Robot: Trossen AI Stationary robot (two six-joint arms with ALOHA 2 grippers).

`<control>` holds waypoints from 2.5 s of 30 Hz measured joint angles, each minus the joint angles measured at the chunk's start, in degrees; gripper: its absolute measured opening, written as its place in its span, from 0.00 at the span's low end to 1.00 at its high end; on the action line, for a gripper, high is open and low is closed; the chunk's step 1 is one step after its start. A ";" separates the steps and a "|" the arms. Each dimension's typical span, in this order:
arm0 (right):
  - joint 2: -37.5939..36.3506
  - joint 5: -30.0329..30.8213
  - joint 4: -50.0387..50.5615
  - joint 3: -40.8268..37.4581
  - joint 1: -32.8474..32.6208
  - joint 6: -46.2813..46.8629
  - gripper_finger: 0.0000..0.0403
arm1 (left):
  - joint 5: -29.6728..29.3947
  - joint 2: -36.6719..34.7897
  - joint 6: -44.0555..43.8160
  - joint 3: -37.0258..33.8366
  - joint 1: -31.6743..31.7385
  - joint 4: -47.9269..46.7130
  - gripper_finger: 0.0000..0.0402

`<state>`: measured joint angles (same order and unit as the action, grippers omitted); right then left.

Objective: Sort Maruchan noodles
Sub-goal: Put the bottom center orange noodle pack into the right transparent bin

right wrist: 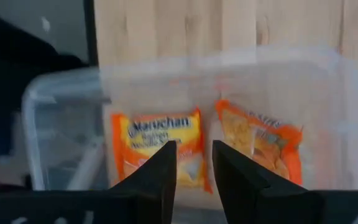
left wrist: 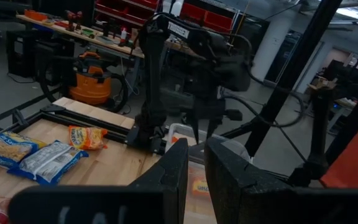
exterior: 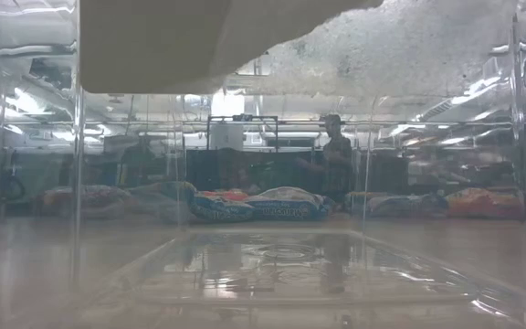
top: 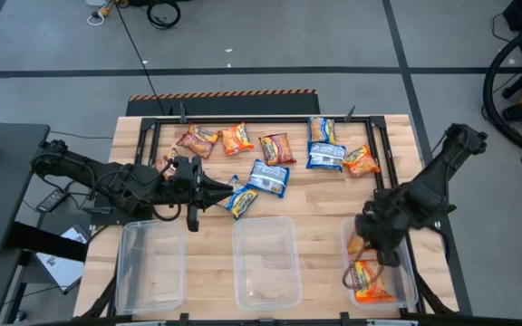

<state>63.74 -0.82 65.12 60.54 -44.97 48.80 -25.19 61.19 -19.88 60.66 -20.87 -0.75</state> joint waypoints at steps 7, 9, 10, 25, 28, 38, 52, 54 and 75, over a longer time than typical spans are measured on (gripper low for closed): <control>3.52 -6.58 -4.89 -5.27 -5.75 3.32 0.34 | 0.00 0.00 -0.02 0.04 0.00 0.05 0.14; 4.25 -8.12 -9.26 -7.42 -7.33 4.25 0.37 | -0.02 0.20 -0.04 0.04 0.00 0.20 0.14; 4.62 -8.20 -11.40 -8.41 -8.00 4.87 0.39 | 0.02 0.30 -0.04 0.07 0.02 0.26 0.14; 6.44 -11.91 -23.17 -20.26 -9.68 5.39 0.52 | 0.00 0.33 -0.48 0.07 0.01 0.13 0.14; 6.44 -12.20 -26.48 -22.16 -9.66 6.46 0.53 | 0.00 0.33 -0.48 0.07 0.01 0.15 0.14; 6.44 -11.38 -29.08 -19.05 -10.76 -2.15 0.54 | 0.00 0.33 -0.44 0.07 0.07 0.13 0.14; 16.21 -8.91 -31.03 -17.89 -12.61 -20.36 0.54 | 0.00 0.35 -0.04 0.04 0.07 0.11 0.14; 18.61 -9.63 -31.13 -17.89 -12.61 -20.53 0.54 | -0.02 0.35 -0.04 0.04 0.07 0.11 0.14; 11.45 -10.15 -30.67 -18.00 -10.20 -12.14 0.03 | -0.44 0.35 -0.04 0.04 0.07 0.11 0.14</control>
<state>75.19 -10.96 34.45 42.54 -55.17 36.66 -25.63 61.54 -19.92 60.71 -20.80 -0.64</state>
